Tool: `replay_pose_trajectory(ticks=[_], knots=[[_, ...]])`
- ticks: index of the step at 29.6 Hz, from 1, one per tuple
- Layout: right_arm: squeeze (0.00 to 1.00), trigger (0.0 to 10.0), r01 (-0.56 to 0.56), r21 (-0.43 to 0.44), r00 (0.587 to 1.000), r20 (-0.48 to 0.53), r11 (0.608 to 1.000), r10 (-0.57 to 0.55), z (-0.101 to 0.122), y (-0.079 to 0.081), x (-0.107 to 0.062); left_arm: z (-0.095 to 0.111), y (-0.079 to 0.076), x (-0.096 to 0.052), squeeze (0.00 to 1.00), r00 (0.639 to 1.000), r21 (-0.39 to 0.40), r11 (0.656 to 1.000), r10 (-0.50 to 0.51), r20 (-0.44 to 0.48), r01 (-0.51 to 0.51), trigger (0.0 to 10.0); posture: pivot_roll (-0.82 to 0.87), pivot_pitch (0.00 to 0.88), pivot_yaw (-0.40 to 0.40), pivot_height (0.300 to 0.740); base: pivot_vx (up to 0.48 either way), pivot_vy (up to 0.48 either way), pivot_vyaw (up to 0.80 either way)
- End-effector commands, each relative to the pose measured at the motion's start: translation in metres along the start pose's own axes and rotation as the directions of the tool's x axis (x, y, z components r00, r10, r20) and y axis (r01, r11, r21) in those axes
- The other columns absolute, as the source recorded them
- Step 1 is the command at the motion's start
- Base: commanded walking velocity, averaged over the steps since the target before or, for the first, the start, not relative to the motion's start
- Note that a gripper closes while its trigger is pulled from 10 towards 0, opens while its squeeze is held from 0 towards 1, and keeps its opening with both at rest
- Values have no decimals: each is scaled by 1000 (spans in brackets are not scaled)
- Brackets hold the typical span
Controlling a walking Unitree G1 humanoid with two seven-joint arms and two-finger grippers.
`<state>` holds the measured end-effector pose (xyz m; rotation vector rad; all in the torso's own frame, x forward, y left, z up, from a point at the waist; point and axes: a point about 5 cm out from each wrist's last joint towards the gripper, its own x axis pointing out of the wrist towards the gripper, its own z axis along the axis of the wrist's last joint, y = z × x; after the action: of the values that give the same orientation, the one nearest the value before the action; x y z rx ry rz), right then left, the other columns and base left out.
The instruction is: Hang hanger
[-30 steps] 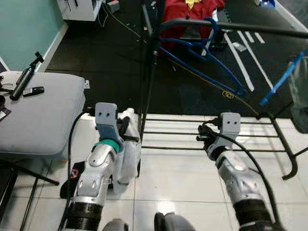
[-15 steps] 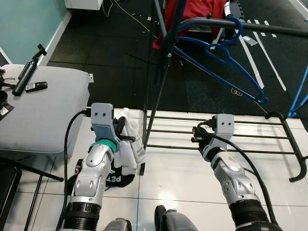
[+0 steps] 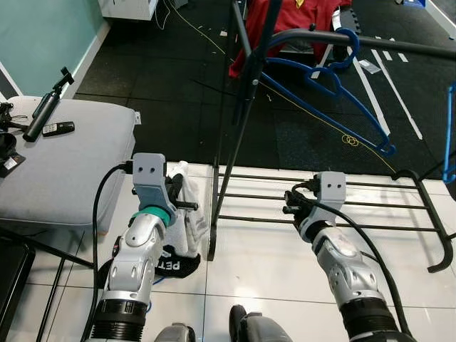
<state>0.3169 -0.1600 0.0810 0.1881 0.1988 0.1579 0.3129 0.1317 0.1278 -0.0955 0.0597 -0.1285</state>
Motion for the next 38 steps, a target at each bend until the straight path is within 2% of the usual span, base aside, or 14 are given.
replay_pose_trajectory(ticks=[1,25,26,29,35,38], knots=[[0,10000,13,2,1000,-18,1000,-13,-5,-4,-4,-4,-1,-1,0,1000,2,1000,1,-14,-1,10000,-37,121,-12,740,0,0,0],[0,10000,18,4,999,-28,1000,-18,-8,-5,-8,-5,-3,-1,0,999,12,1000,-3,-33,3,10000,-41,129,-7,740,0,-439,0],[0,10000,19,3,999,-28,1000,-19,-8,-6,-8,-5,-4,0,0,999,-18,1000,-5,-43,4,10000,-43,127,-7,740,0,0,0],[0,10000,19,2,999,-28,1000,-19,-7,-7,-8,-5,-4,0,0,999,-32,999,-14,-43,12,10000,-43,125,-7,740,0,288,0],[0,10000,18,0,999,-28,1000,-18,-7,-7,-8,-6,-4,1,0,998,-39,999,-12,-60,10,10000,-43,117,-9,740,0,472,0],[0,10000,17,0,999,-29,1000,-17,-7,-7,-8,-7,-4,0,0,998,-22,1000,-4,-68,3,10000,-42,114,-9,740,0,0,0]])
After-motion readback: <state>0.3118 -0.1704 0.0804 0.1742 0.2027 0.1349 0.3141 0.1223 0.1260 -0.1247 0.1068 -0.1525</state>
